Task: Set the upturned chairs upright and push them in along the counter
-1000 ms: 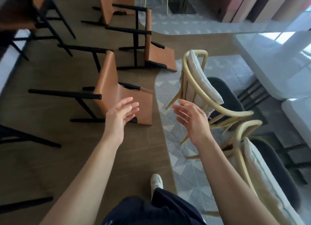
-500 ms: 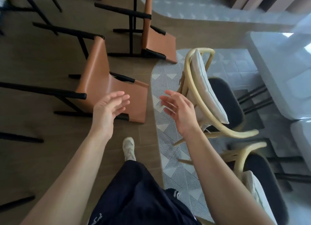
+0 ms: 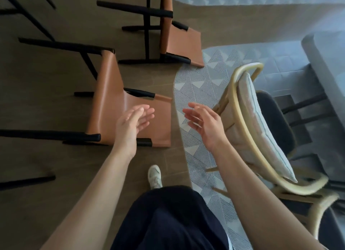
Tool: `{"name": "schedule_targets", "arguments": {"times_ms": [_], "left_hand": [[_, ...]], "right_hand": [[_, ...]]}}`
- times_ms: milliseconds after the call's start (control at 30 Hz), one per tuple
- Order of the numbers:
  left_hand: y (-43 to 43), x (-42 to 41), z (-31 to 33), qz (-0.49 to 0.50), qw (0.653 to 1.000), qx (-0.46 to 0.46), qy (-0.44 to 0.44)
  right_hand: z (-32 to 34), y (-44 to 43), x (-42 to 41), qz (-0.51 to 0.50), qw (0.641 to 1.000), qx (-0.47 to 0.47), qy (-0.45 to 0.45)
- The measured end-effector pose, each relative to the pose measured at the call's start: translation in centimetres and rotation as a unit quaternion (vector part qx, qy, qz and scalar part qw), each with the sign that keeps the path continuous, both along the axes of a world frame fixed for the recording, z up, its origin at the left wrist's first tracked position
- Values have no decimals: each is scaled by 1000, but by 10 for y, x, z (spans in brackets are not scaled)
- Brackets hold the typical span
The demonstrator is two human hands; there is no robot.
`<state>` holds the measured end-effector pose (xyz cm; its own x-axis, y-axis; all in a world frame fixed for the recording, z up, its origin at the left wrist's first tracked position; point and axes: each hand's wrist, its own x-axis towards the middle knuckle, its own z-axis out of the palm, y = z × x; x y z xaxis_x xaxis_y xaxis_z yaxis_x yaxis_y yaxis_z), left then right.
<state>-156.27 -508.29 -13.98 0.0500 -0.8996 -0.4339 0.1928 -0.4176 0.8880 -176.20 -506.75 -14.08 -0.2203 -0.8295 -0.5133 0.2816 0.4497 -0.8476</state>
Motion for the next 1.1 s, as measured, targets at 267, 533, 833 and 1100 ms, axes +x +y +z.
{"name": "schedule_targets", "arguments": {"times_ms": [267,533,833,1100], "left_hand": [[-61,-19,-60,-21,999,38,11],[-127,-56,-198,-19,997,62,-34],[-161,-90,-380,-35,991,110,-68],[-187,-105,-545,-86,982,72,-154]], "right_hand": [[-71,-78,-17,4,999,47,11],[-214,-143,-35,28,994,96,33],[-406,-184,-55,33,989,135,42],[-563,-210,-62,17,982,179,48]]}}
